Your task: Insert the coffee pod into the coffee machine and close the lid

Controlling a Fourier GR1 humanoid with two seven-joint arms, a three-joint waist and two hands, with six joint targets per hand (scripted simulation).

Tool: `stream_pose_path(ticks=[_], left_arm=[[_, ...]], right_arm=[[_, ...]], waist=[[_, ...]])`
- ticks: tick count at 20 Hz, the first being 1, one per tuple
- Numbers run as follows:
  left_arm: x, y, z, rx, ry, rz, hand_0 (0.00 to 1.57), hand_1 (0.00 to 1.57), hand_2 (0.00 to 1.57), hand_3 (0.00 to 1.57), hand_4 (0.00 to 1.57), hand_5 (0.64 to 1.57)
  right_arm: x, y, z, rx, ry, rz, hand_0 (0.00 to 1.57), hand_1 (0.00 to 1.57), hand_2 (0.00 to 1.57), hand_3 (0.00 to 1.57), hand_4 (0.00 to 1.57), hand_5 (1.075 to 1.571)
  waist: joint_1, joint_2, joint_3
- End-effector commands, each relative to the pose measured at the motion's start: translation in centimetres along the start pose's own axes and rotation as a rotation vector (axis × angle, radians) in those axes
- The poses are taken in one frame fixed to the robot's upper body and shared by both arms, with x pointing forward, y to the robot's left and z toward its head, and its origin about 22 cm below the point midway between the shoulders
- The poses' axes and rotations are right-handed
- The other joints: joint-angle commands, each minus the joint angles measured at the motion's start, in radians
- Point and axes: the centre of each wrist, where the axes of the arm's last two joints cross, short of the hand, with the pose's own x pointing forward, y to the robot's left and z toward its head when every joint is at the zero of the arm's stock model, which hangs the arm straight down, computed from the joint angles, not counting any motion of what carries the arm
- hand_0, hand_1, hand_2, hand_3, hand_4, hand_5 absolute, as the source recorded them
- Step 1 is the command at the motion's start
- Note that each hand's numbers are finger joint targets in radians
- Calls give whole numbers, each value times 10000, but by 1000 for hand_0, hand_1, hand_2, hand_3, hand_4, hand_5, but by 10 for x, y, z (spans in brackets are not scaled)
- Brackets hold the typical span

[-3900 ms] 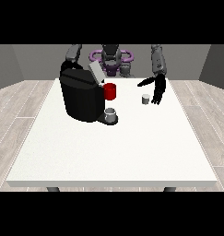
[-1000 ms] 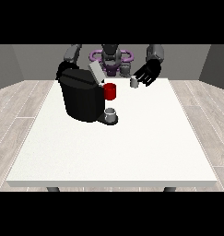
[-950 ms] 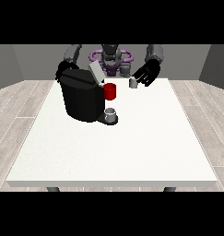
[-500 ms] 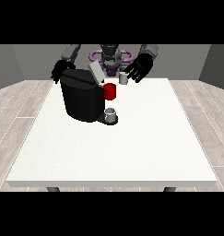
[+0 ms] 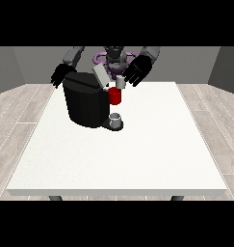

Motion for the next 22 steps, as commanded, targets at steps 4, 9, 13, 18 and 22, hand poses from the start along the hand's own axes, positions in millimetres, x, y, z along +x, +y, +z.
stream_pose_path(ticks=[4,9,13,18,22], left_arm=[[31,-20,-12,-327,-360,-67,1314,1314,1328,1230,493,1571],[5,-5,-5,-446,189,-117,1316,1316,1328,1225,510,1571],[15,-8,-8,-126,-253,-10,1251,1251,1294,1208,506,1571],[6,-12,-5,-418,-284,-191,1185,1185,1262,1197,492,1571],[3,-22,-4,-385,79,-71,1204,1204,1279,1208,521,1571]], right_arm=[[7,-2,-17,-579,-201,-267,0,0,0,0,514,1571],[9,7,1,-25,65,-203,0,0,0,0,498,1571],[-5,-2,4,-170,-232,-423,0,0,0,0,513,1571],[12,-5,-3,-293,-187,-287,0,0,0,0,481,1571],[0,-11,7,-145,25,-305,0,0,0,0,448,1571]], waist=[[298,276,4],[-229,-17,-1],[-86,421,2],[-49,234,-1],[-192,150,-1]])
